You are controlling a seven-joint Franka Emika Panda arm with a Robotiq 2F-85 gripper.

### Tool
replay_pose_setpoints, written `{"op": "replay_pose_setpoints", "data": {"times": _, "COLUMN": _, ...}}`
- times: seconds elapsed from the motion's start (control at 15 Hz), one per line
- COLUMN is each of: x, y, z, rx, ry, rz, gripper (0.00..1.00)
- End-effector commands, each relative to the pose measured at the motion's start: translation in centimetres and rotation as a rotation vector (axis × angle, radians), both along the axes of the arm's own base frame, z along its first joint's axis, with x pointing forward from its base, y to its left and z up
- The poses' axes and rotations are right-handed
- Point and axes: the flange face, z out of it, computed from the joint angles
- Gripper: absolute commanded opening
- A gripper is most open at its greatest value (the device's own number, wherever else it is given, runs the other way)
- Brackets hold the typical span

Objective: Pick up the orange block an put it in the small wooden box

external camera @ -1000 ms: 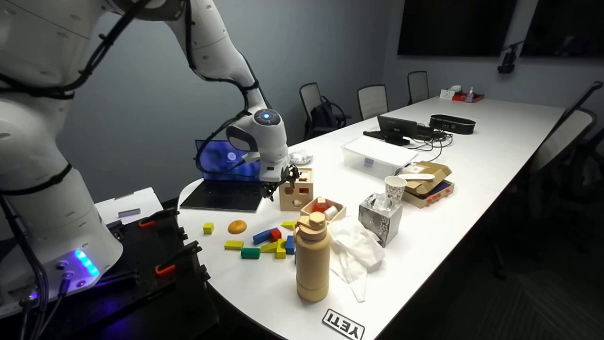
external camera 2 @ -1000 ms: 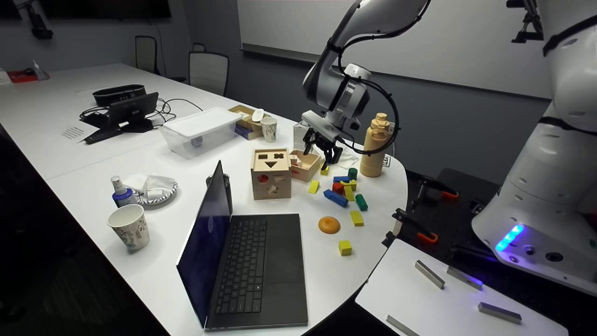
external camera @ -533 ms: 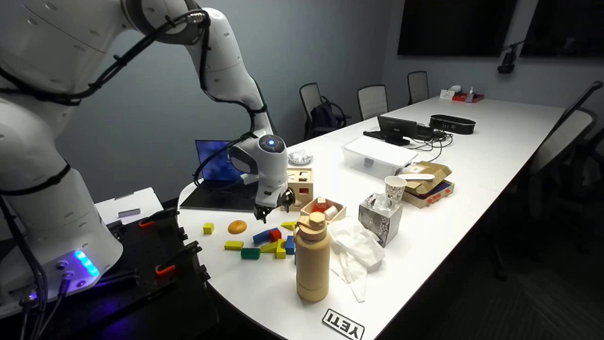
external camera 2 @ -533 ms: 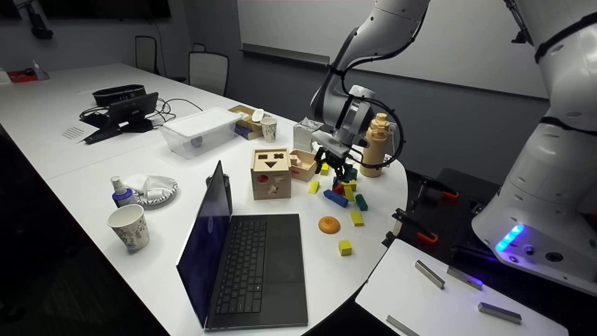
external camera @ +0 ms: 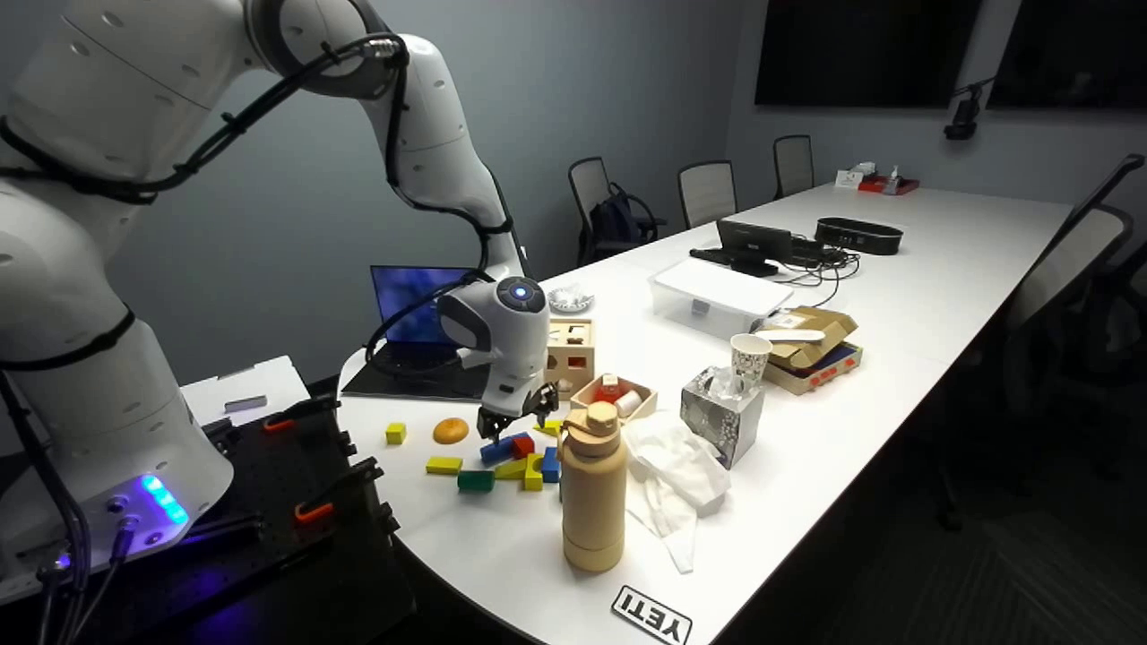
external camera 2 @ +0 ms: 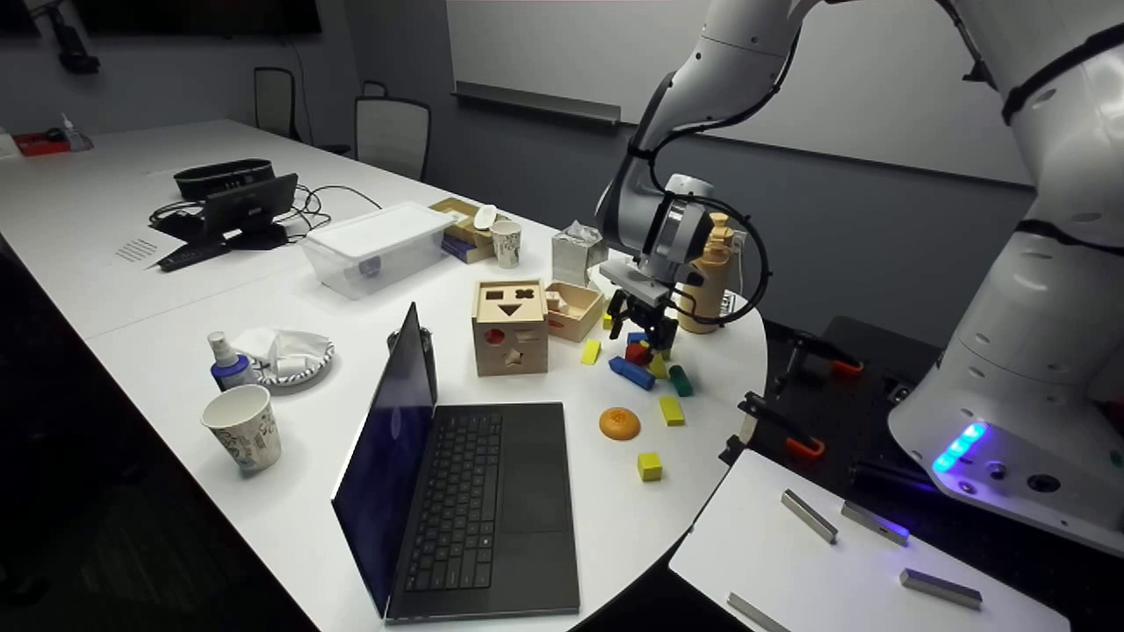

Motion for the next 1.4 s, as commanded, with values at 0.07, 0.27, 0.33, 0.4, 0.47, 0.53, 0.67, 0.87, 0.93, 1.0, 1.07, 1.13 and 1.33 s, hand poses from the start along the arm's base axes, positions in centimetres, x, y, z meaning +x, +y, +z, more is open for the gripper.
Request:
{"op": "replay_pose_setpoints", "data": {"times": 0.07, "x": -0.5, "y": -0.4, "z": 0.2, "rx": 0.034, "ry": 0.054, "rz": -0.011, "gripper": 0.87}}
{"op": "replay_pose_setpoints", "data": {"times": 0.27, "x": -0.3, "y": -0.5, "z": 0.1, "rx": 0.031, "ry": 0.072, "rz": 0.007, "gripper": 0.56}}
{"op": "replay_pose_setpoints", "data": {"times": 0.33, "x": -0.2, "y": -0.5, "z": 0.2, "rx": 0.028, "ry": 0.075, "rz": 0.010, "gripper": 0.49}}
{"op": "replay_pose_setpoints", "data": {"times": 0.4, "x": -0.2, "y": -0.3, "z": 0.3, "rx": 0.019, "ry": 0.080, "rz": 0.010, "gripper": 0.41}}
{"op": "replay_pose_setpoints", "data": {"times": 0.47, "x": -0.1, "y": -0.4, "z": 0.3, "rx": 0.011, "ry": 0.080, "rz": 0.013, "gripper": 0.34}}
{"op": "replay_pose_setpoints", "data": {"times": 0.53, "x": -0.1, "y": -0.3, "z": 0.5, "rx": 0.004, "ry": 0.085, "rz": 0.010, "gripper": 0.27}}
{"op": "replay_pose_setpoints", "data": {"times": 0.67, "x": 0.0, "y": -0.2, "z": 0.8, "rx": -0.010, "ry": 0.087, "rz": 0.008, "gripper": 0.12}}
{"op": "replay_pose_setpoints", "data": {"times": 0.87, "x": 0.5, "y": -0.3, "z": 2.0, "rx": -0.036, "ry": 0.074, "rz": 0.015, "gripper": 0.10}}
{"op": "replay_pose_setpoints", "data": {"times": 0.93, "x": 0.9, "y": -0.4, "z": 3.0, "rx": -0.045, "ry": 0.053, "rz": 0.012, "gripper": 0.10}}
{"op": "replay_pose_setpoints", "data": {"times": 1.0, "x": 1.2, "y": -0.5, "z": 3.9, "rx": -0.056, "ry": 0.032, "rz": 0.013, "gripper": 0.10}}
{"op": "replay_pose_setpoints", "data": {"times": 1.07, "x": 1.5, "y": -0.6, "z": 5.4, "rx": -0.069, "ry": 0.002, "rz": 0.015, "gripper": 0.10}}
{"op": "replay_pose_setpoints", "data": {"times": 1.13, "x": 2.0, "y": -0.8, "z": 6.8, "rx": -0.084, "ry": -0.030, "rz": 0.017, "gripper": 0.10}}
{"op": "replay_pose_setpoints", "data": {"times": 1.33, "x": 4.0, "y": -1.3, "z": 11.3, "rx": -0.143, "ry": -0.139, "rz": 0.033, "gripper": 0.10}}
